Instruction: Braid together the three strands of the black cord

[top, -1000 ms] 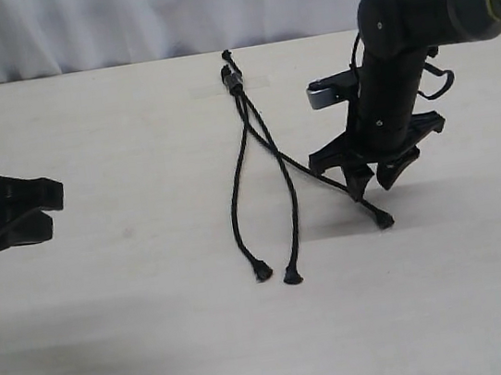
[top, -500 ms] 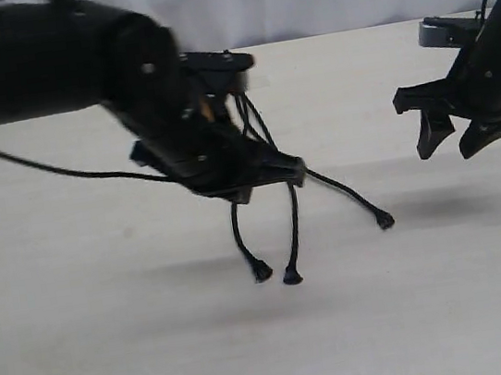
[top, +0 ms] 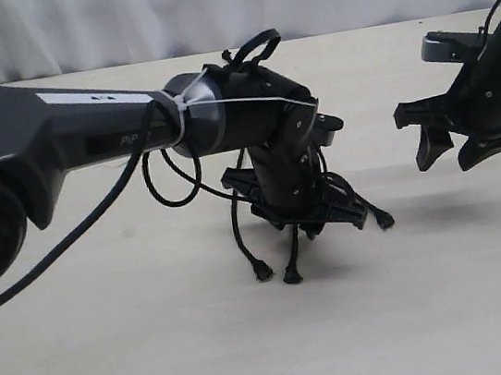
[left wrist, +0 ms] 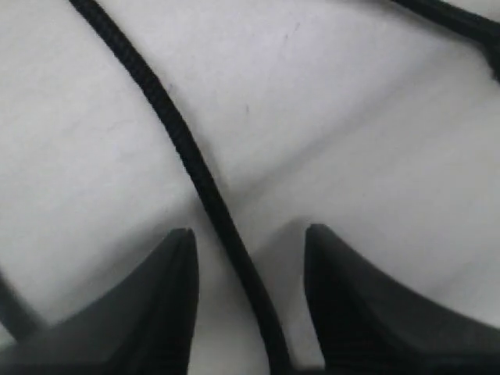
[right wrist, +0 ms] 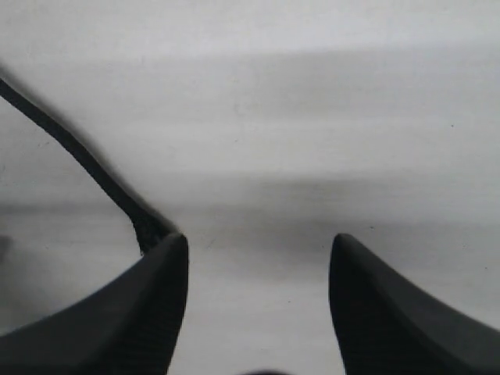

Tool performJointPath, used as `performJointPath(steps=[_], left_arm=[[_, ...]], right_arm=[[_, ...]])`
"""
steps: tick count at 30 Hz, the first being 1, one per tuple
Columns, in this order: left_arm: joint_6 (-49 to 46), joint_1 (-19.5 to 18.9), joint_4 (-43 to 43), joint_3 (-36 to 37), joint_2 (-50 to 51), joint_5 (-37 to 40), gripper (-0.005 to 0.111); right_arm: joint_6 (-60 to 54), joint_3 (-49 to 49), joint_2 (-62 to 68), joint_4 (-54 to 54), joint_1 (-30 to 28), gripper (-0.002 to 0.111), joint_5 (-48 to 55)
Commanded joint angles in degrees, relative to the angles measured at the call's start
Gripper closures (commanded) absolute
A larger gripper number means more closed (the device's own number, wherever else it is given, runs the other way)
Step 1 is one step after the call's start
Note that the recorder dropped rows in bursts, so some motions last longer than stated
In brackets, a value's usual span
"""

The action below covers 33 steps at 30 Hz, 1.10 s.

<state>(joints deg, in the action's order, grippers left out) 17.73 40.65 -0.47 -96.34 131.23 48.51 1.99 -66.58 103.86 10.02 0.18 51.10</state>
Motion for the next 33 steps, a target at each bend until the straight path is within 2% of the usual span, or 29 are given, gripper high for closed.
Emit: performJointPath(steps=[1,4,9,13,19,24,29,33], left_arm=[[-0.05,0.33,2.16,-0.44,0.77,0.51,0.079],[-0.05,0.33,4.58,-0.44,0.15,2.09,0.106],[-0.05,0.33,6.19,-0.44,-4.92,2.52,0.107],[0.55,0.1,13.63,-0.44,-9.5,6.87,0.107],[0.55,-4.08,18.31,0.56,-10.61,16.28,0.107],[1.95,-7.32,15.53,7.72,-10.61,10.38,0.107],[2.04,-7.02,11.99,14.32,-10.61,1.2,0.107],[4.48,-7.02,11.7,17.27,-10.61,-2.3,0.107]], right_arm=[[-1.39,0.27,-0.69,-0.16,-0.35,0.057,-0.37],[-1.39,0.27,-0.69,-0.17,-0.35,0.057,-0.49],[-1.61,0.27,-0.69,0.1,-0.35,0.057,-2.07],[-1.99,0.27,-0.69,0.36,-0.35,0.057,-2.05],[-2.95,0.27,-0.69,2.41,0.01,0.057,-2.72],[-2.95,0.27,-0.69,2.86,0.68,0.057,-2.73],[-3.25,0.27,-0.69,3.27,2.01,0.057,-2.87],[-4.36,0.27,-0.69,4.14,2.6,0.057,-2.87]])
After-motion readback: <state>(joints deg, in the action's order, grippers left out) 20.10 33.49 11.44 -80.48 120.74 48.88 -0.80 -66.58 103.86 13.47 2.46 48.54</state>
